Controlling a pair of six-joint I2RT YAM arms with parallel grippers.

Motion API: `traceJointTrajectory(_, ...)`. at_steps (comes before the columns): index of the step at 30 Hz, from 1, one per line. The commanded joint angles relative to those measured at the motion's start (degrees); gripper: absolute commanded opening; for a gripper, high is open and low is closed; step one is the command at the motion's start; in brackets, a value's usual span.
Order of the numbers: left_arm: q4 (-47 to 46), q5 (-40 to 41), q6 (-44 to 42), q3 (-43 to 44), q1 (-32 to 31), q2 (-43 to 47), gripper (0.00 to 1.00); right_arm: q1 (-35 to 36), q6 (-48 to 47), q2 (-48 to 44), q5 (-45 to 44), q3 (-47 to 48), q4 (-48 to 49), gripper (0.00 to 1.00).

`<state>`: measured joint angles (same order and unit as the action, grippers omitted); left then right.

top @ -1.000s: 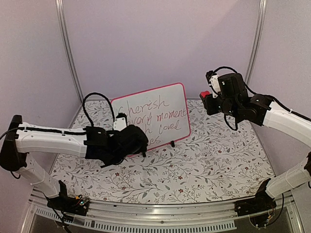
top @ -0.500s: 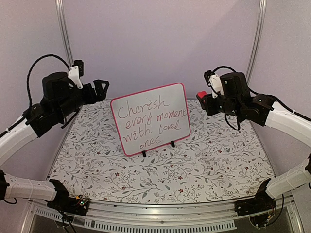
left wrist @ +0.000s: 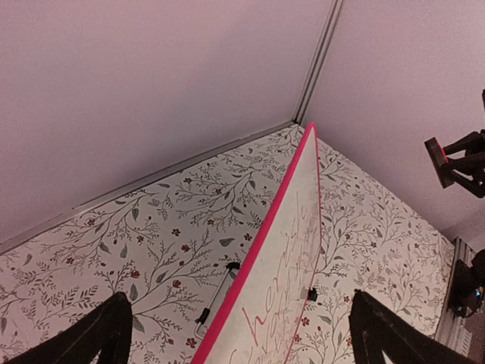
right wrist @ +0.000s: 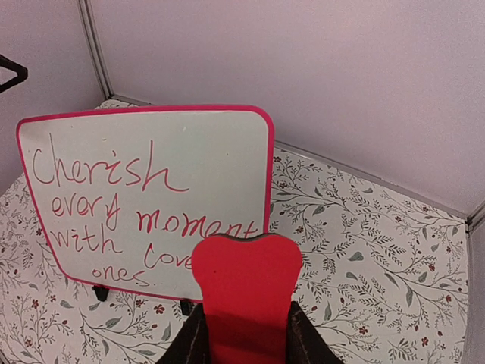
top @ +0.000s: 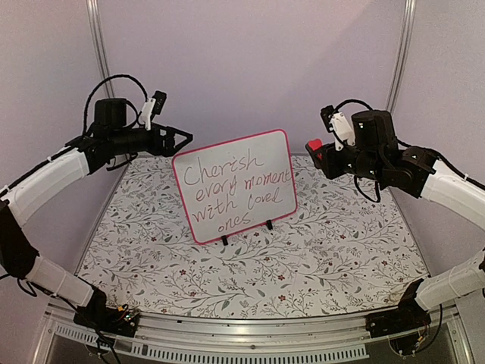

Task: Erase the whiteboard
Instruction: Hold the whiteboard at the center of the board.

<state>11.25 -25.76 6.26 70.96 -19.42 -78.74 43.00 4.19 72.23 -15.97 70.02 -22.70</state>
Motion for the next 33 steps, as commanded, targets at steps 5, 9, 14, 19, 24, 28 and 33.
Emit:
traceJointTrajectory(5, -5.6, -18.0, 1.7, -2.0, 5.1, -3.8, 0.93, -0.4, -0.5, -0.7, 0.2, 0.0, 0.9, 0.3)
traceJointTrajectory(9, -6.3, -21.2, 2.1, -2.6, 5.4, -6.2, 0.84, -0.4, -0.6, -0.7, 0.2, 0.3, 0.6, 0.3)
traceJointTrajectory(14, -8.6, -24.5, 3.5, -3.8, 6.8, -7.8, 0.73, -0.4, -0.5, -0.3, 0.1, 0.2, 0.7, 0.3)
traceJointTrajectory(19, -8.2, -25.3, 2.8, -3.8, 7.7, -9.6, 0.64, -0.4, -0.7, -0.3, 0.4, 0.5, 0.5, 0.3)
traceJointTrajectory(24, -9.2, -27.4, 3.7, -3.7, 7.7, -11.0, 0.5, -0.4, -0.7, -0.3, 0.6, 0.1, 0.4, 0.3)
traceJointTrajectory(28, -9.6, -28.0, 4.1, -3.8, 7.5, -11.1, 0.4, -0.4, -0.6, -0.7, 0.5, 0.0, 0.5, 0.3)
traceJointTrajectory(33, -10.3, -28.1, 4.3, -4.6, 6.8, -10.9, 0.34, -0.4, -0.6, -0.9, 0.7, -0.1, 0.5, 0.3)
